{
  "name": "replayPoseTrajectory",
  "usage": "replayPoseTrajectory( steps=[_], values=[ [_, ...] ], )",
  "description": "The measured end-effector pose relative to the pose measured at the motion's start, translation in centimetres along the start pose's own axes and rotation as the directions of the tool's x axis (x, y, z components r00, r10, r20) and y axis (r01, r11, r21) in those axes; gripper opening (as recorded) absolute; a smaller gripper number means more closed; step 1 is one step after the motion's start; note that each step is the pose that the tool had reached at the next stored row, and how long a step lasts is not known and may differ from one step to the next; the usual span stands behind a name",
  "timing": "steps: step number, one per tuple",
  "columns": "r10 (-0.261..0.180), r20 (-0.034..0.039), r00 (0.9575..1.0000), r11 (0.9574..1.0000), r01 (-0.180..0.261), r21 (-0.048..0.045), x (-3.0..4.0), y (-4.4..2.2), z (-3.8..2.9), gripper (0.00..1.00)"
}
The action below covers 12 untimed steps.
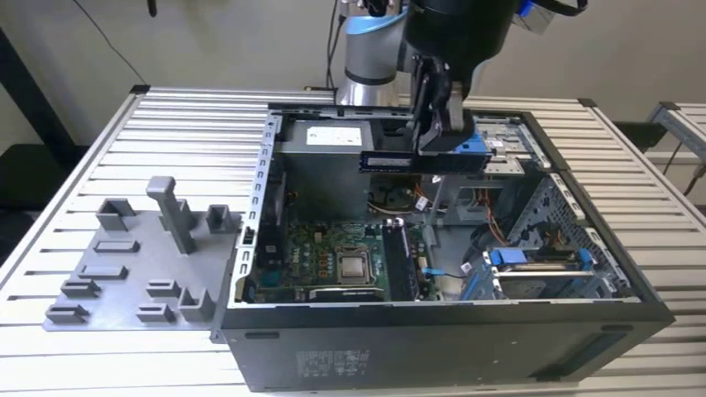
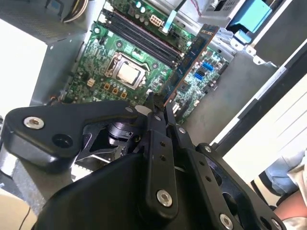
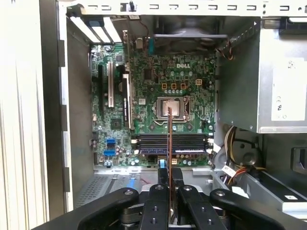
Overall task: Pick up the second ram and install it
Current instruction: 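Pick up the second ram and move it above second insertion slot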
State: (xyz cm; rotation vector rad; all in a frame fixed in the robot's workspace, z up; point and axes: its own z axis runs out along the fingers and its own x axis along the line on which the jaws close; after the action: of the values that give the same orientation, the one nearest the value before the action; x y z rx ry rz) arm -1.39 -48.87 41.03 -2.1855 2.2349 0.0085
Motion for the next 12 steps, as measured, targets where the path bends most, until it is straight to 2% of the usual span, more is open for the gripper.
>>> replayPoseTrajectory(
  steps=[8,12],
  values=[
    [0.001,0.0,1.0,1.0,-0.001,0.0,-0.97,-0.84,0.03,0.14],
    [0.002,0.0001,1.0,1.0,-0.002,0.0001,-1.63,-1.02,0.06,0.14]
  ],
)
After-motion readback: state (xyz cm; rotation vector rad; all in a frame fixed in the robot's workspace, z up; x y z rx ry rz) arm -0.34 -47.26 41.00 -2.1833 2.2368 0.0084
